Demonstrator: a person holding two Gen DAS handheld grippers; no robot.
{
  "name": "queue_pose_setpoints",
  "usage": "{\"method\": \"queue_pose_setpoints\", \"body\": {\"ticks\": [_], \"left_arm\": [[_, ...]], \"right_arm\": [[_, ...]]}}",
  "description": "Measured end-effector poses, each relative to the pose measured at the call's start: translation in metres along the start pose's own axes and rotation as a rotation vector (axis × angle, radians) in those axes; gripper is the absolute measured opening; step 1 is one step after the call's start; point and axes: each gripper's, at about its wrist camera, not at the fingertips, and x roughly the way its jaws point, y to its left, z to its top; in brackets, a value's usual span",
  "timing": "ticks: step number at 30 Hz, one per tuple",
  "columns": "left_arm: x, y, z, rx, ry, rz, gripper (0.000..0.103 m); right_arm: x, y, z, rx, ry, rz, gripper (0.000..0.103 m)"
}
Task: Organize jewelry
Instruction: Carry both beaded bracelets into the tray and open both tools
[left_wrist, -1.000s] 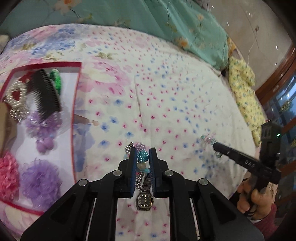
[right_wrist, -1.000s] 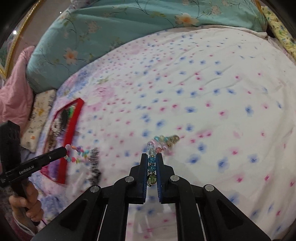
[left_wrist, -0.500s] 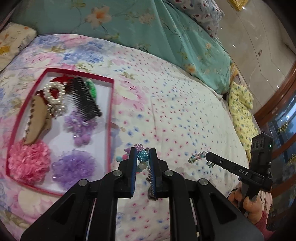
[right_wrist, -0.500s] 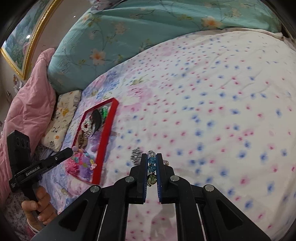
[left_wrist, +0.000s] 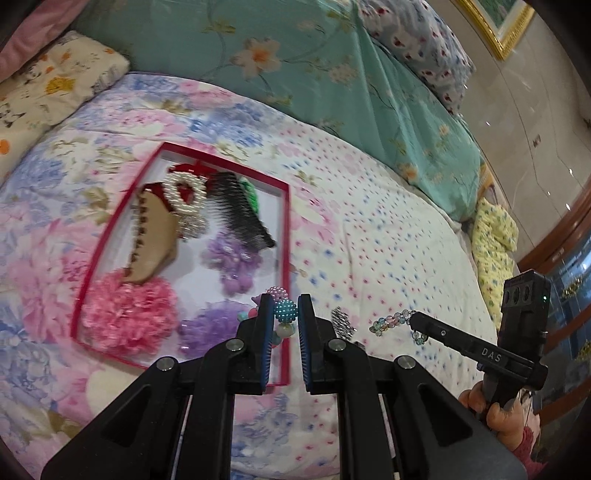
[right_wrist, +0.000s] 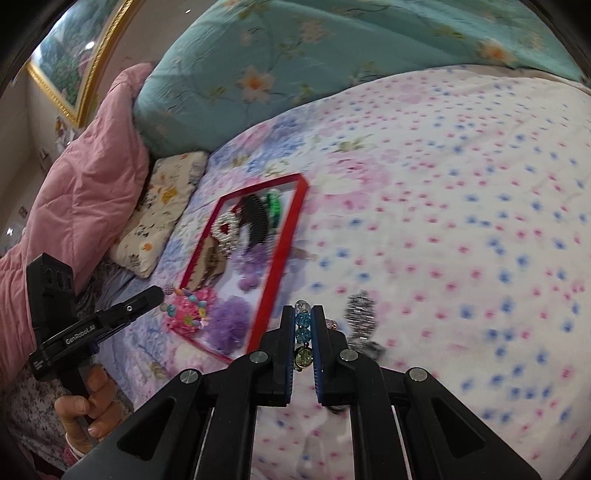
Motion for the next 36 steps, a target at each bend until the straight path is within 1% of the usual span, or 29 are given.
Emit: {"method": "queue_pose_setpoints", "body": {"ticks": [8, 14, 21, 25, 29, 36], "left_arm": [[-0.015, 0.031, 0.005, -0.044, -0.039, 0.04, 0.011], [-0.015, 0.05, 0.007, -0.069, -0.043, 0.068, 0.011], [-0.01, 0.07, 0.007, -0.094, -0.038, 0.096, 0.011], [0.002, 0.084, 0.003, -0.105, -0.017, 0.129, 0.011], [0.013, 0.096, -0.004, -0.121, 0.01, 0.154, 0.011], [0.027, 0.117, -0.014, -0.168, 0.046, 0.158, 0.011]], "right_arm": [[0.028, 0.039, 0.006, -0.05, 0.034, 0.066, 0.008], [0.055, 0.065, 0.007, -0.078, 0.065, 0.108, 0.008], [0.082, 0.088, 0.015, -0.097, 0.078, 0.133, 0.008], [0.099, 0.096, 0.015, -0.112, 0.089, 0.131, 0.008], [0.121, 0.099, 0.006, -0.129, 0.124, 0.11, 0.008], [0.153, 0.094, -0.017, -0.147, 0.204, 0.066, 0.008]]}}
